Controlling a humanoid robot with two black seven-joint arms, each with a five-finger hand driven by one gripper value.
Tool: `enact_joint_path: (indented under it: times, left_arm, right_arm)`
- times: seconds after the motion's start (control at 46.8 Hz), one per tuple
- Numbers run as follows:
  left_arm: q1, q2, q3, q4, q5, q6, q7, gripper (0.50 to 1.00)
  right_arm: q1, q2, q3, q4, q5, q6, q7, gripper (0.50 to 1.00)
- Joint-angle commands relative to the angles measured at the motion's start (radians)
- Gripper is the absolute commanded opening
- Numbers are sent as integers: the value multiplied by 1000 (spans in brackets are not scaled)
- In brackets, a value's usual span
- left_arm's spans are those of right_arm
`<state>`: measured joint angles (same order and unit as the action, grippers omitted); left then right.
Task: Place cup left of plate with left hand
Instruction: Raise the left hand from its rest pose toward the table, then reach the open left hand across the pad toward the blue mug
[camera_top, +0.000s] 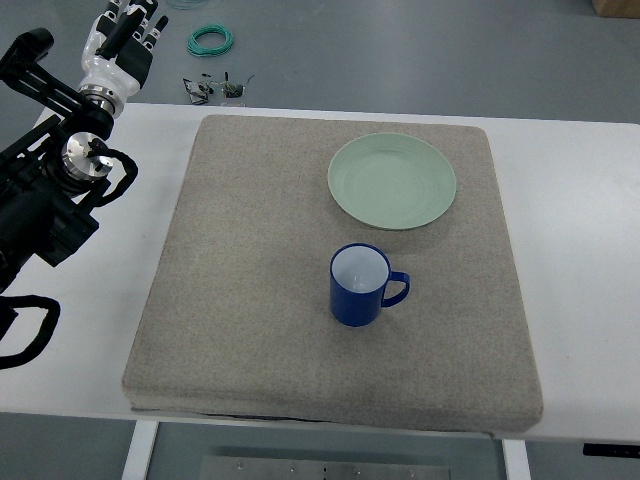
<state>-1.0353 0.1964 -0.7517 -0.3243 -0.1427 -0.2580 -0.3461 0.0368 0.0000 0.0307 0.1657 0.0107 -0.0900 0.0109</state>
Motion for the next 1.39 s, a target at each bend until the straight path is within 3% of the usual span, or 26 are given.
enact_joint_path:
  times: [0.0,0.385,0.535,1.134,1.369]
  left_arm:
    - [0,0,0,1,0,0,-2,994]
    - [-12,0,3,-2,3,6,-4,994]
    - [-22,6,6,-61,8,13,1,994]
    - [-58,256,351,-617,78,33,4,992]
    - [-42,348,466,-814,259,16,3,994]
  right_arm:
    - [0,0,0,0,0,1,0,934]
    - [0,0,0,0,0,0,0,934]
    - [0,0,0,0,0,0,0,934]
    - [0,0,0,0,0,0,0,934]
    - [0,0,0,0,-2,0,0,934]
